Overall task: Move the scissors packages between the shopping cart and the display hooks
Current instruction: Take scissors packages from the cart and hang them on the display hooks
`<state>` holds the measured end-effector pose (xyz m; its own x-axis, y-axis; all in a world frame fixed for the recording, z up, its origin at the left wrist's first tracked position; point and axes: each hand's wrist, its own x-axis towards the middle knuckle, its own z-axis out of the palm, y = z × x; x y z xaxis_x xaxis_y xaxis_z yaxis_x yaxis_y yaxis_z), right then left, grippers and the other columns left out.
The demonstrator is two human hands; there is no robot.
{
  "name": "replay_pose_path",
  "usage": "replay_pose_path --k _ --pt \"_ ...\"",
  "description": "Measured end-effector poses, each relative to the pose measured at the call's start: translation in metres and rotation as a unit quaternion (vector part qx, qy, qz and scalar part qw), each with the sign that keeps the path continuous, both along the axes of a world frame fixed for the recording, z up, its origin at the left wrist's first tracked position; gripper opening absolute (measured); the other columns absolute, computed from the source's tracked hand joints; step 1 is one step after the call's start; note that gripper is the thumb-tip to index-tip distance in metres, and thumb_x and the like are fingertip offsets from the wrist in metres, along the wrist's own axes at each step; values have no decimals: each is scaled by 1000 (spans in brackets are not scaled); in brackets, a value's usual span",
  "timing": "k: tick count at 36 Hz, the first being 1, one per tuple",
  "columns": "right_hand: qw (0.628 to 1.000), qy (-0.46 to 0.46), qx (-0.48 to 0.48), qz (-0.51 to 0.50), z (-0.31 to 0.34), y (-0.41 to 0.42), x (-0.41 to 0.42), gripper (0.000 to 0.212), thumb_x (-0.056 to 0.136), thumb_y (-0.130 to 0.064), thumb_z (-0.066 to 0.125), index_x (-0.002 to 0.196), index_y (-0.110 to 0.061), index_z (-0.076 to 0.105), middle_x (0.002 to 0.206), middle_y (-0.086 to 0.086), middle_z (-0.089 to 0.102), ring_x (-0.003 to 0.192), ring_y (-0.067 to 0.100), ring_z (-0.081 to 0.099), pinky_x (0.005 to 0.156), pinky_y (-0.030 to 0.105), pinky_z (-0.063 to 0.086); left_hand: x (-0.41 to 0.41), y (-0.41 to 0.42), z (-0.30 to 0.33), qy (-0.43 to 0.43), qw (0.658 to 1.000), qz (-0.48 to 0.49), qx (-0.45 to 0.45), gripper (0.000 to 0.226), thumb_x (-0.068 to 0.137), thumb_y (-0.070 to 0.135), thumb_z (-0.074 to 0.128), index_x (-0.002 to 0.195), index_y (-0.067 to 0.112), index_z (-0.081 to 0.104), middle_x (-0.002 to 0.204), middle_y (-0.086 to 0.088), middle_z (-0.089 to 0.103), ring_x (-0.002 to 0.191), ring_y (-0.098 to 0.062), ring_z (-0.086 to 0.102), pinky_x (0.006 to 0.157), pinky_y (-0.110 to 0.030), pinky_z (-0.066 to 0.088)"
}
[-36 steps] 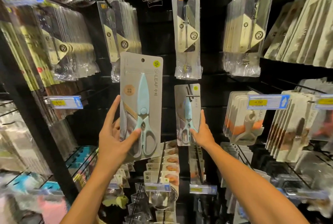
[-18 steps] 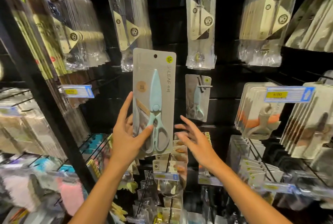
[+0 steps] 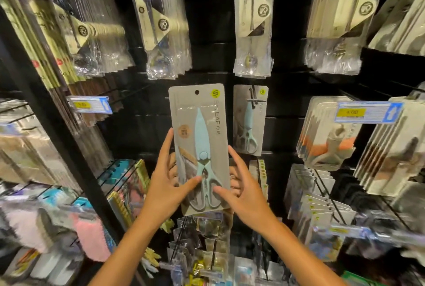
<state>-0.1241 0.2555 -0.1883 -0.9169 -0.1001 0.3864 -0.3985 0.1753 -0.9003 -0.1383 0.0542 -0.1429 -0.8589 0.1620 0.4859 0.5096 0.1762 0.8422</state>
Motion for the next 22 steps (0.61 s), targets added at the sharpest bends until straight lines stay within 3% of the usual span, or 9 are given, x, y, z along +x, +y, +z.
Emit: replay_pose_path --k 5,9,11,14,17,20,22 --pt "999 -22 28 -30 -15 8 6 96 92 -12 73 155 -52 11 137 -18 59 117 2 65 91 36 60 -6 9 -9 -10 999 13 -52 121 77 8 86 157 52 6 140 6 58 122 -5 63 93 -22 57" --pt "998 -30 45 -44 -23 19 12 96 94 -17 71 150 -62 9 138 -22 56 119 0 63 95 36 58 -9 18 -13 -19 995 20 -95 129 74 13 89 156 53 -2 136 27 52 120 6 60 91 -15 55" --pt "997 -33 47 -52 -25 24 15 96 94 -18 71 149 -65 9 141 -21 55 119 1 63 96 39 58 -10 24 -13 -25 993 21 -116 132 74 17 90 154 57 -7 142 20 52 123 5 58 92 -14 54" --pt "996 -32 54 -70 -27 32 20 96 94 -20 71 148 -66 7 138 -28 53 116 1 65 93 37 60 -10 36 -11 -28 990 13 -136 133 76 21 89 151 60 -14 150 15 48 123 5 58 98 -27 56" --pt "994 -34 55 -88 -27 41 26 96 93 -22 72 148 -67 7 129 -40 55 114 -3 64 91 27 59 -11 49 -9 -27 988 -13 -152 133 78 21 87 151 58 -18 142 37 38 122 18 50 106 -36 51" --pt "992 -35 57 -102 -26 49 31 96 94 -19 71 151 -61 6 122 -54 49 114 -8 63 91 20 56 -12 60 -7 -28 986 -33 -158 134 79 21 87 149 60 -20 152 26 39 129 11 49 109 -35 49" --pt "991 -32 64 -112 -25 54 34 97 94 -19 71 153 -56 3 125 -53 49 114 -8 63 93 21 56 -14 68 -6 -32 985 -41 -164 134 79 22 87 148 62 -20 157 19 39 130 7 51 106 -25 50"
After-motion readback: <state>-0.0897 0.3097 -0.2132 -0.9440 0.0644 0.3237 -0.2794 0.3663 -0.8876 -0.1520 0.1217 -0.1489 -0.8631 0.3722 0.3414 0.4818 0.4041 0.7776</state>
